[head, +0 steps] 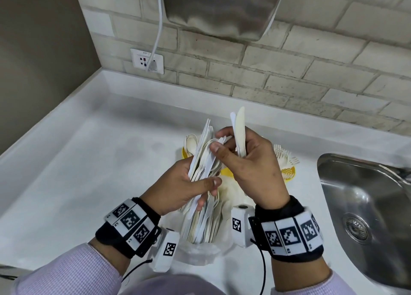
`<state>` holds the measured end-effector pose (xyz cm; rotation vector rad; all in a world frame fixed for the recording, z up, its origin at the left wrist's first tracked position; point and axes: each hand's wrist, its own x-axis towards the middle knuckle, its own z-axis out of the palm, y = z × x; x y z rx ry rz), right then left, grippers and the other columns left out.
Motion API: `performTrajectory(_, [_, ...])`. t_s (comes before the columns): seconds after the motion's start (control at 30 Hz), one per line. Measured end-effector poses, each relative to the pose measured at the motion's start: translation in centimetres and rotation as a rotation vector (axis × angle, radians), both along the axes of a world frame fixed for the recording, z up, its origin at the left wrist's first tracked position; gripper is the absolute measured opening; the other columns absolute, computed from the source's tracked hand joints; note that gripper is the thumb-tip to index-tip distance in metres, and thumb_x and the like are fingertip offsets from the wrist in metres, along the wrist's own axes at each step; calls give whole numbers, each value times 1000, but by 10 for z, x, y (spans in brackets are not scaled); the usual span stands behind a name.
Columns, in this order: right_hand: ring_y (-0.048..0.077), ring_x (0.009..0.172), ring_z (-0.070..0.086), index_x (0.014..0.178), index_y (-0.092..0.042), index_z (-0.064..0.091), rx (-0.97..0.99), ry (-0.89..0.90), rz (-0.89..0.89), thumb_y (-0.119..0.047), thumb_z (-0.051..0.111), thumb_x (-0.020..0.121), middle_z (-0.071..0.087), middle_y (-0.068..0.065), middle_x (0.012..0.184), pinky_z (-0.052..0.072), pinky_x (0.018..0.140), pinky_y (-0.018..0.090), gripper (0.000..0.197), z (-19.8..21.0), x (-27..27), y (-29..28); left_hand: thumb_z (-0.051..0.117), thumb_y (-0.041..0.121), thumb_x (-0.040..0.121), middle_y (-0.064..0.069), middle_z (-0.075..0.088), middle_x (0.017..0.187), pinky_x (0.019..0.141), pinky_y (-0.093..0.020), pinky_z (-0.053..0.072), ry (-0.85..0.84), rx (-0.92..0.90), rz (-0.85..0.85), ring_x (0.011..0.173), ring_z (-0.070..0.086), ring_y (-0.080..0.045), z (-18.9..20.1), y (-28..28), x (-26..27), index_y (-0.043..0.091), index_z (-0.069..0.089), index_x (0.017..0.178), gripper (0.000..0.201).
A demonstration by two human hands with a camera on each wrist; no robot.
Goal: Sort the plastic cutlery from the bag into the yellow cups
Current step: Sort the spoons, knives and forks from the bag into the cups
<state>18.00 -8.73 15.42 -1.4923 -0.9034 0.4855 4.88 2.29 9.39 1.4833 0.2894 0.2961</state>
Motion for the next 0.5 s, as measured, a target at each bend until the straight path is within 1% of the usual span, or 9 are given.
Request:
performTrajectory(0.03, [20,66,64,100,-12,70,-2,-10,-8,-13,78,89,65,10,70,55,68,28,14,-1,0,0,69,13,96,-13,67,74,54,-37,50,-3,4,2,50,53,-31,0,0,0,15,69,94,3])
performTrajectory(0.07, [15,66,64,97,-11,70,-4,-20,-21,-11,78,89,65,3,71,52,66,24,12,-1,2,0,70,13,95,-12,67,74,54,-37,50,-8,10,7,50,54,-30,0,0,0,22,71,91,10])
performTrajectory(0.1, [9,63,62,95,-10,69,-4,-29,-30,-10,78,89,64,-2,71,49,62,19,11,-2,3,0,72,13,94,-11,67,73,54,-36,50,-10,11,10,49,54,-30,0,0,0,27,71,87,15])
performTrajectory(0.13, [5,58,58,94,-9,69,0,-33,-30,-9,77,89,63,-4,71,45,58,14,10,-1,4,0,73,14,93,-11,67,73,54,-37,51,-13,5,10,49,55,-30,1,0,0,28,71,86,16])
performTrajectory(0.17, [2,53,55,94,-8,68,5,-31,-23,-9,77,89,63,-3,72,42,54,11,9,-1,5,-1,74,14,92,-11,67,73,55,-37,51,-16,-5,8,49,56,-29,1,0,-1,26,71,88,13])
performTrajectory(0.23, [2,46,52,93,-6,67,26,-16,-2,-9,75,90,63,-4,72,38,50,9,9,-1,7,-1,75,18,90,-10,67,74,57,-36,52,-15,-27,5,50,58,-28,2,1,-2,20,70,90,6])
performTrajectory(0.33, [3,45,52,94,-1,66,67,15,21,-5,74,90,63,-6,71,39,48,9,9,-1,8,0,77,22,89,-11,67,75,56,-31,52,-19,-42,-6,50,60,-27,2,1,-3,15,69,91,11])
performTrajectory(0.43, [3,43,51,94,2,65,94,16,37,-2,73,91,62,-3,73,39,48,9,9,0,8,0,76,22,89,-12,67,76,55,-31,52,-29,-55,-10,50,59,-27,1,2,-3,13,69,93,13])
performTrajectory(0.5, [1,45,51,93,0,65,73,-25,44,-4,72,93,60,-7,71,39,50,8,8,-1,12,-1,76,21,90,-12,68,77,57,-32,53,-24,-73,-19,51,60,-26,1,3,-4,11,68,97,15])
